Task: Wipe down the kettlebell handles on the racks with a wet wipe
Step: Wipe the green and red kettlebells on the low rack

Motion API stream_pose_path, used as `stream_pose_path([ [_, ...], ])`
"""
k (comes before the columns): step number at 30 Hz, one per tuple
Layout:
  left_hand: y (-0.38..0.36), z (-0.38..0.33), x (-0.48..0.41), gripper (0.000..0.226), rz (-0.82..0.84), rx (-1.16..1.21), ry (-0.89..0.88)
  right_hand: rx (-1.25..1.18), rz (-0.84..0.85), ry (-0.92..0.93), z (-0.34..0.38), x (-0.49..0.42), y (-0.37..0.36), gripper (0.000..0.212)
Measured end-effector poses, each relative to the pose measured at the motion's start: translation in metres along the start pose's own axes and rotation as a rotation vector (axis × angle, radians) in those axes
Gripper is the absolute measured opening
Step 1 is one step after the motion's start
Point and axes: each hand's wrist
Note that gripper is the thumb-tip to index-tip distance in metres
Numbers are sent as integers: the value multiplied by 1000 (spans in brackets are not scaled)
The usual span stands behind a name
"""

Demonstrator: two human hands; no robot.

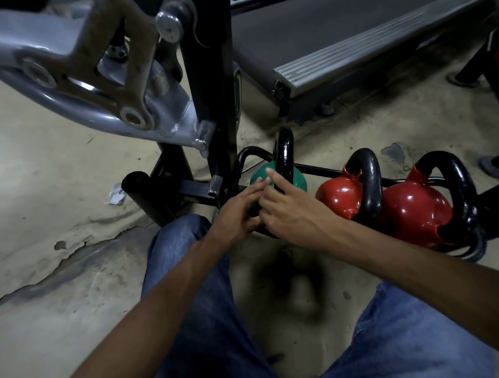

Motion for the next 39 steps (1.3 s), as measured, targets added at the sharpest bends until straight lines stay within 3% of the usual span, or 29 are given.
stream_pose_path([
  [3,0,-1,-1,69,-6,8,29,93,-101,19,5,23,-19,62],
  [8,0,5,-4,69,-14,-37,10,53,-474,-165,22,35,-48,23],
  [12,-1,7,-5,69,-14,-65,12,-221,-625,-395,40,35,-55,14],
  [15,-1,8,-5,71,-23,-67,8,-608,-693,-653,55,31,-54,10],
  [19,-1,8,-6,71,-41,-60,10,-1140,-663,-964,56,28,-46,23],
  [22,-1,7,-5,72,-41,-47,20,-1463,-609,-1095,44,30,-46,26],
  [30,-1,5,-5,67,-50,-24,22,-2078,-396,-1063,-4,6,-24,33],
  [35,0,2,-4,55,-53,-36,-3,-2137,-521,-1186,4,6,-24,31],
  [39,-1,5,-4,69,-41,-37,21,-1870,-689,-1220,41,18,-26,17],
])
Point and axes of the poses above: each hand's wrist, its own x-axis away from the middle knuckle, its own y-axis out of the back of the hand, z = x × y
